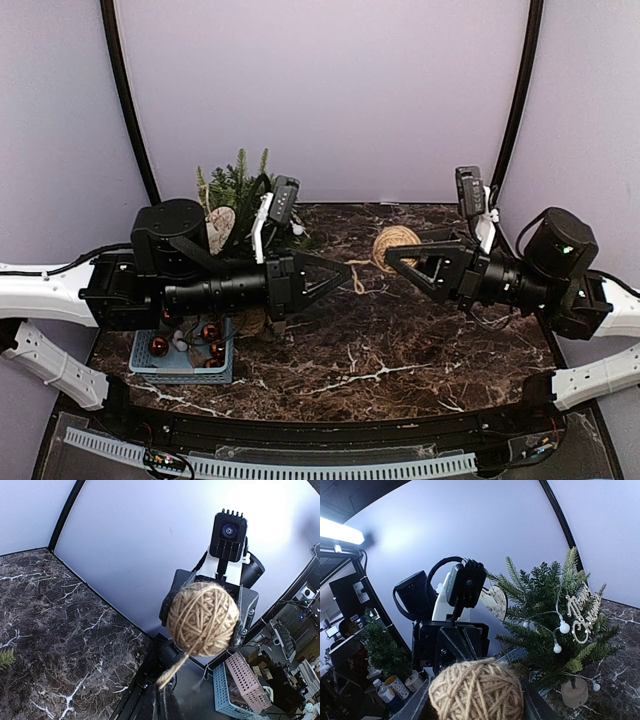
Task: Decorate the small christmas tree
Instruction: Pass from the right arm to the left
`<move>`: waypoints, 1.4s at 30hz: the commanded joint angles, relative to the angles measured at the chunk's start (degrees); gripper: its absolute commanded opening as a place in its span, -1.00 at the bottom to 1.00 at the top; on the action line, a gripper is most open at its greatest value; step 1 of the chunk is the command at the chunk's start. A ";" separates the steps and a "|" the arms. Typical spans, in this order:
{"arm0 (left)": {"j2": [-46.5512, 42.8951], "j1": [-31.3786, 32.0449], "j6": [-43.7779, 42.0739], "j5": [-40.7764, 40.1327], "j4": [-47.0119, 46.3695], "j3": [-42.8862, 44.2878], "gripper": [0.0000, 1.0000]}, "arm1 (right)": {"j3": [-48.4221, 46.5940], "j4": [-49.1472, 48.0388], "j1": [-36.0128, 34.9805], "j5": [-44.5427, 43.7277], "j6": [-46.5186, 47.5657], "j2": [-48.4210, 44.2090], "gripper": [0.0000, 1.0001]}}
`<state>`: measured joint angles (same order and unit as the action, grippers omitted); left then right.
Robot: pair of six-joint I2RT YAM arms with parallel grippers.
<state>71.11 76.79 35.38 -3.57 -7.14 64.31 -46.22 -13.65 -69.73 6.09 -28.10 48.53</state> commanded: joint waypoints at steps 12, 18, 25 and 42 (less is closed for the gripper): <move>0.13 0.24 -6.82 11.03 2.66 2.31 -1.00 | -3.08 2.89 0.39 -10.55 -1.58 2.69 -0.60; 0.57 0.29 -8.18 18.25 2.59 2.86 -1.00 | -4.67 3.37 0.47 -9.76 -2.88 6.38 -0.62; -1.43 0.28 -7.80 16.39 -3.71 -1.64 -1.00 | -2.11 2.93 1.06 -9.35 -5.75 3.94 0.02; -2.48 0.28 -3.47 11.56 -8.19 -5.18 -1.00 | -2.73 12.50 1.49 4.40 -5.16 -4.14 0.19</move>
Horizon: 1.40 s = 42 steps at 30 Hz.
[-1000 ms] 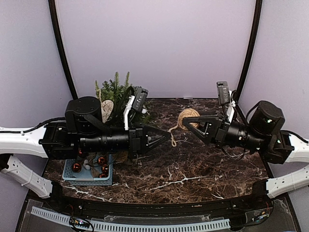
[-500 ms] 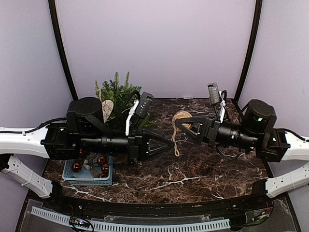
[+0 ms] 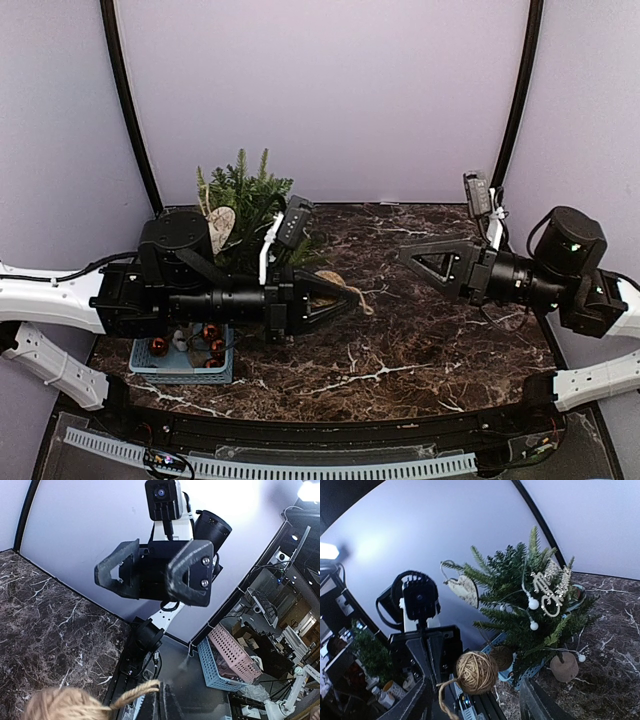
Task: Decorate the small christmas tree
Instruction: Pass from the right arm to the left, then pass from the left arm to the right
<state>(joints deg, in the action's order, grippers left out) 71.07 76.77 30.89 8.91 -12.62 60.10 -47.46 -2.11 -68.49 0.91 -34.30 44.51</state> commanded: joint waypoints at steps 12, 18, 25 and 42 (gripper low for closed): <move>-2.30 0.26 2.40 -1.99 0.32 -0.29 -1.00 | -4.08 1.67 0.11 22.18 1.93 6.16 -0.10; -2.10 0.28 2.55 -1.34 0.23 -0.29 -1.00 | -4.35 -1.91 -0.05 24.84 1.28 8.64 -0.28; -1.92 0.31 2.76 -0.90 0.03 -0.26 -1.00 | -4.04 -4.26 -0.24 26.02 0.57 9.75 -0.42; -0.43 0.28 2.67 1.39 -1.08 0.95 -1.00 | -3.49 -4.30 -0.44 23.43 1.26 10.06 -0.53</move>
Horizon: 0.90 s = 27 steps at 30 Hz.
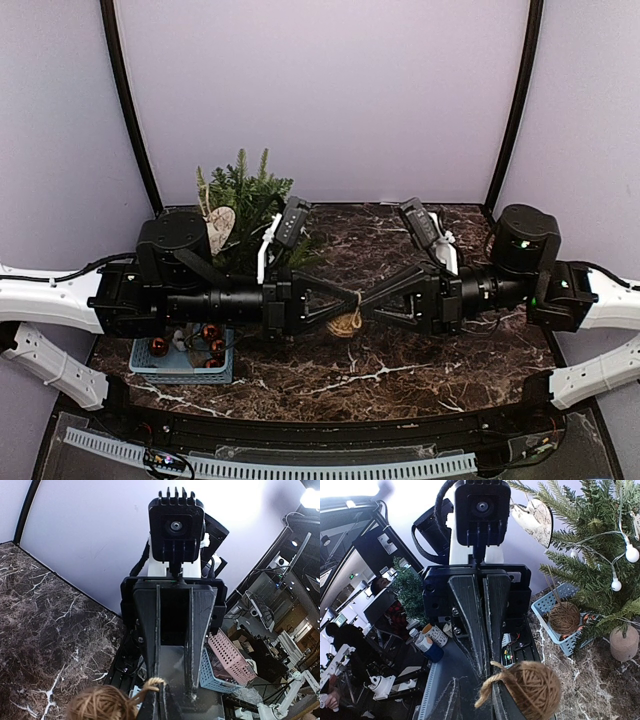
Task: Decorate the small christmas tree
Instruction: Pass from the left arm to the right
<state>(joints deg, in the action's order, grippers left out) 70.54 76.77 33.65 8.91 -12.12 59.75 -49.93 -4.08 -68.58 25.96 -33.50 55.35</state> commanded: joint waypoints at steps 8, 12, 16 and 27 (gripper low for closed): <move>0.40 0.31 -0.08 3.18 -2.61 1.32 -1.00 | -0.12 -2.93 -0.33 -2.44 0.56 -1.79 -0.63; 0.88 0.31 -0.12 3.93 -3.26 1.52 -1.00 | -0.01 -3.69 -0.33 -1.00 0.41 -1.41 -0.63; 1.18 0.26 -0.08 4.35 -4.20 1.55 -1.00 | 0.16 -4.40 -0.33 0.37 0.29 -0.71 -0.66; -0.32 0.31 -0.16 2.78 -4.90 0.43 -1.00 | 0.27 -3.45 -0.34 -2.25 0.69 -1.40 -1.00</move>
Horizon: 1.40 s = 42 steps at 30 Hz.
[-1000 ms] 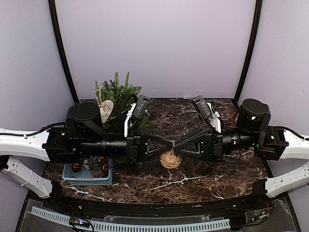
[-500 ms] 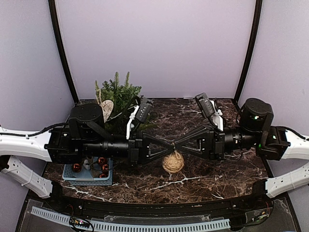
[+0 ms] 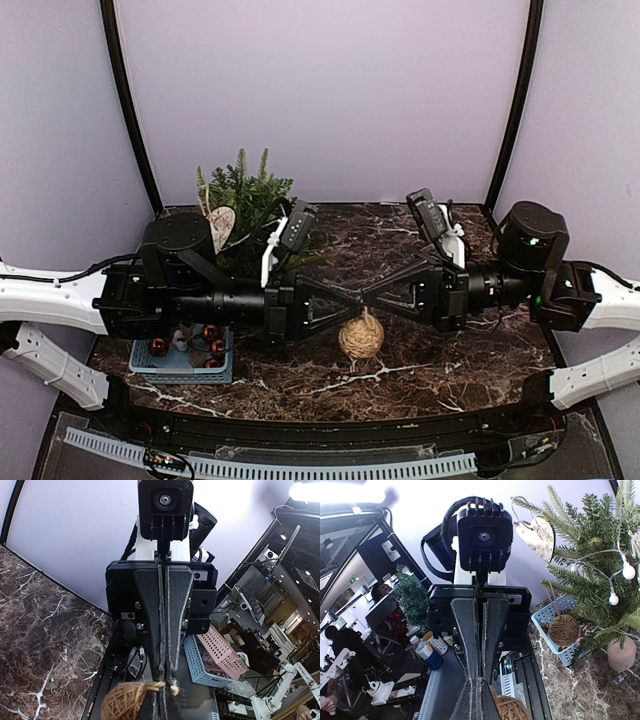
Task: Decorate the small christmas tree
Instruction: Pass from the left arm to the right
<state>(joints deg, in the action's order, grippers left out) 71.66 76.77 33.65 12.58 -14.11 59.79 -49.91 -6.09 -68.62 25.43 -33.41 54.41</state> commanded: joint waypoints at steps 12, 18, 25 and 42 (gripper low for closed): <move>-4.01 0.26 -0.01 -4.36 -2.41 -1.65 -1.00 | 0.43 4.19 -0.20 -13.51 1.77 -4.58 -1.00; -4.63 0.28 0.03 -5.17 -1.74 -2.02 -1.00 | 0.60 5.84 -0.19 -16.83 2.02 -5.54 -1.00; -4.79 0.30 0.16 -6.33 -0.82 -2.19 -1.00 | 1.02 2.35 -0.20 -9.06 1.58 -5.15 -0.76; -3.99 0.31 0.17 -5.48 -0.54 -1.54 -1.00 | -1.59 -2.47 -1.43 -2.30 1.47 1.89 -0.32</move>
<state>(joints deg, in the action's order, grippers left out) 68.53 76.77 33.71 6.42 -14.15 58.33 -49.54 -5.02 -69.76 22.76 -32.05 55.77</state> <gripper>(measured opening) 0.003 0.350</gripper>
